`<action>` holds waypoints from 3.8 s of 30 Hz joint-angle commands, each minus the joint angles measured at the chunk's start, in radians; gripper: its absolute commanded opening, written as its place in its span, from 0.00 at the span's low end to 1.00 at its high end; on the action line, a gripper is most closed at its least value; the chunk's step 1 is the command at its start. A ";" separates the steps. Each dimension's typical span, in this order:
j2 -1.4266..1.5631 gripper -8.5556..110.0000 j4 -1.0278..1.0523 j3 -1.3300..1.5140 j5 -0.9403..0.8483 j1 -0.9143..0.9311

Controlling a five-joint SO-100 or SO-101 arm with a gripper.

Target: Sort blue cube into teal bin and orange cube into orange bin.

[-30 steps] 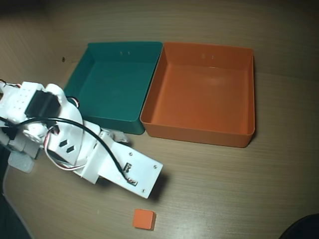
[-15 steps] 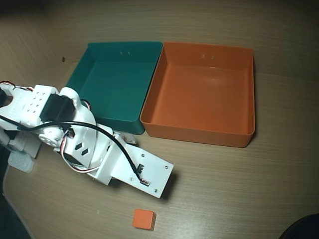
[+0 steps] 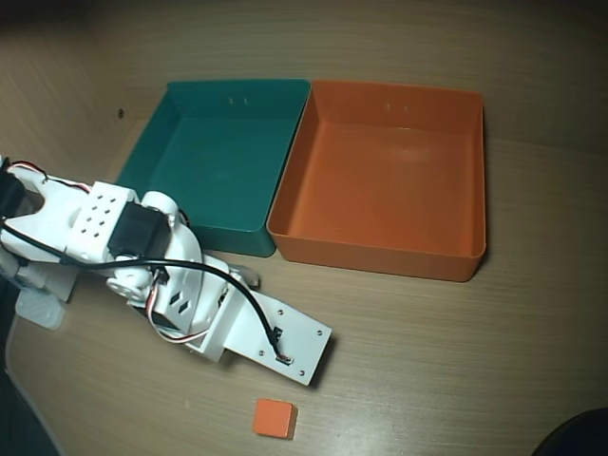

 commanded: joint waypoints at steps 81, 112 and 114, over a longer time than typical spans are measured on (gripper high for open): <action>0.403 0.09 -0.064 0.219 -0.005 -0.724; 0.604 0.01 -0.064 0.216 0.012 -0.581; 0.626 0.02 -0.064 0.216 0.012 -0.537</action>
